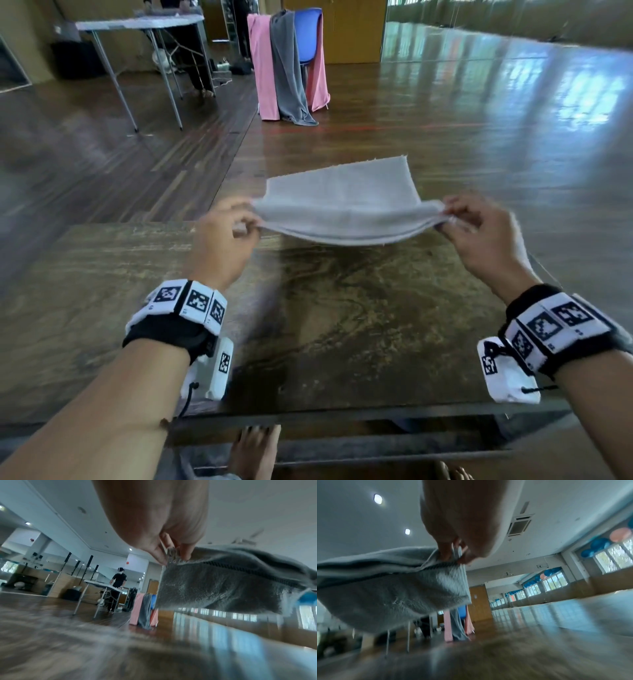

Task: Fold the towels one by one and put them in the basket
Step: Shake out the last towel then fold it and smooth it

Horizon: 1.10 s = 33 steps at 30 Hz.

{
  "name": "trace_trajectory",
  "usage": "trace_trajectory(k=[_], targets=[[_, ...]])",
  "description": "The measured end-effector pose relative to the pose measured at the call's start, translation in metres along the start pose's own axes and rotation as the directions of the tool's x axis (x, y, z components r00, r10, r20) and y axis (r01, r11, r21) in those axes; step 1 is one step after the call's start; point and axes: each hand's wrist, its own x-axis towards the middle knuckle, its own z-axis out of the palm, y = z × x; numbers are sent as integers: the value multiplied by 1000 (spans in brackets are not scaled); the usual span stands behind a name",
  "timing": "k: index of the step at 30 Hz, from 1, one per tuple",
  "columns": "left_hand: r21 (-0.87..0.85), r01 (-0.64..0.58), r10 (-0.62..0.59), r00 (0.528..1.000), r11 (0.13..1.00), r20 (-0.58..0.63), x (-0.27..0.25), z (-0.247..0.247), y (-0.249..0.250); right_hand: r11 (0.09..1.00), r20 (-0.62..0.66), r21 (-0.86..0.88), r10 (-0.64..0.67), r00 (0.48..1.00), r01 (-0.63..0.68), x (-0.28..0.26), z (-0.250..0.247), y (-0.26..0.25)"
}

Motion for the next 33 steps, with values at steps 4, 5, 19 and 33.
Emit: trace_trajectory(k=[4,5,19,33], targets=[[165,122,-168,938,979,302,-28,12,-17,984,244,-138,142,959,-111,-26,-2,31],[162,165,-213,913,973,348,-32,14,-19,983,290,-144,151,945,-113,-30,-3,36],[107,317,-331,835,942,441,-31,13,-8,986,450,-149,137,882,-77,-27,-22,29],[196,552,-517,516,810,683,-11,8,-7,878,681,-204,445,581,-433,-23,-33,15]])
